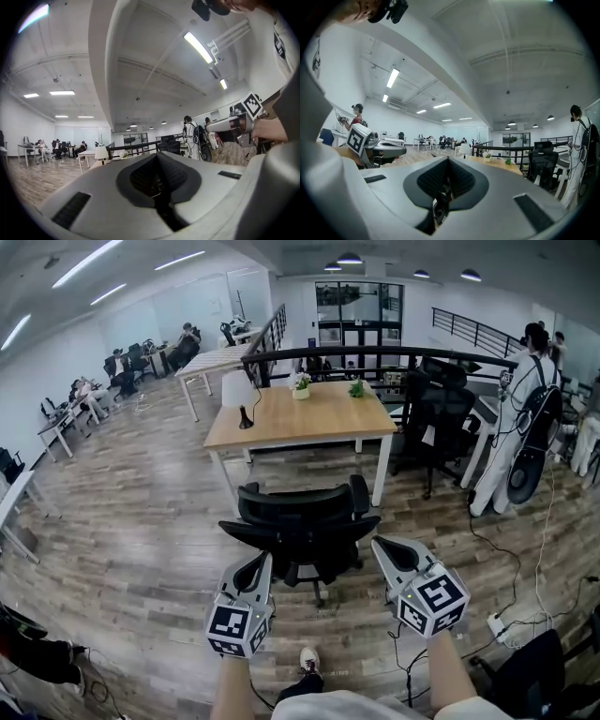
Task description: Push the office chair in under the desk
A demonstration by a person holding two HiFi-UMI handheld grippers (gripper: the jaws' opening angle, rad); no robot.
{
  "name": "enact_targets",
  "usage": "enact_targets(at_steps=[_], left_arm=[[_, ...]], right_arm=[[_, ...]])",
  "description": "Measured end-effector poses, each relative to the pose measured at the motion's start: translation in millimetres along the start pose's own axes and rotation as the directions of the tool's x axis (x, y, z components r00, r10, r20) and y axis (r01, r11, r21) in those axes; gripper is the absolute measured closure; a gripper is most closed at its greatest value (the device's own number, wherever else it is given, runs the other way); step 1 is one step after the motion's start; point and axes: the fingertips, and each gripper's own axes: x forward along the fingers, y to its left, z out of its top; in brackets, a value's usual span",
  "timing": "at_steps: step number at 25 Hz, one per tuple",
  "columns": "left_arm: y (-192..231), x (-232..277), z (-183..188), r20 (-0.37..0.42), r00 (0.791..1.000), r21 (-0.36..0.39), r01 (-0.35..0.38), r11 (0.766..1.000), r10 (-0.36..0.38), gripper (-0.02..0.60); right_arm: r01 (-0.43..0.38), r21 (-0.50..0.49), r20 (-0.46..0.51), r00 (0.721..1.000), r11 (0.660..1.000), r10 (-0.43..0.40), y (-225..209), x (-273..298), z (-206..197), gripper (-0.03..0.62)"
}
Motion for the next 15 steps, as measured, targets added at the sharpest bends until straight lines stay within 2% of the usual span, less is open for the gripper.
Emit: enact_targets(at_steps=[5,9,12,15], left_arm=[[17,29,-8,0.001,1.000,-0.029,0.029,0.999,-0.029,0.563],[37,45,-15,-0.006,1.000,-0.043,0.019,0.999,-0.019,0.563],[48,59,-25,-0.016,1.000,-0.056,0.016,0.998,-0.017,0.563],[63,69,-35,-0.032,0.999,-0.071,-0.002,0.997,-0.001,0.563]], right_arm=[[0.008,0.001,-0.034,0.999,1.000,-0.008,-22,32,-11,0.580],[0.017,0.001,-0.047,0.999,1.000,-0.016,-32,54,-13,0.580],[0.043,-0.005,-0.021,0.999,0.999,-0.043,-43,67,-13,0.579],[0.071,-0.049,-0.033,0.997,0.996,-0.073,-50,82,-17,0.577]])
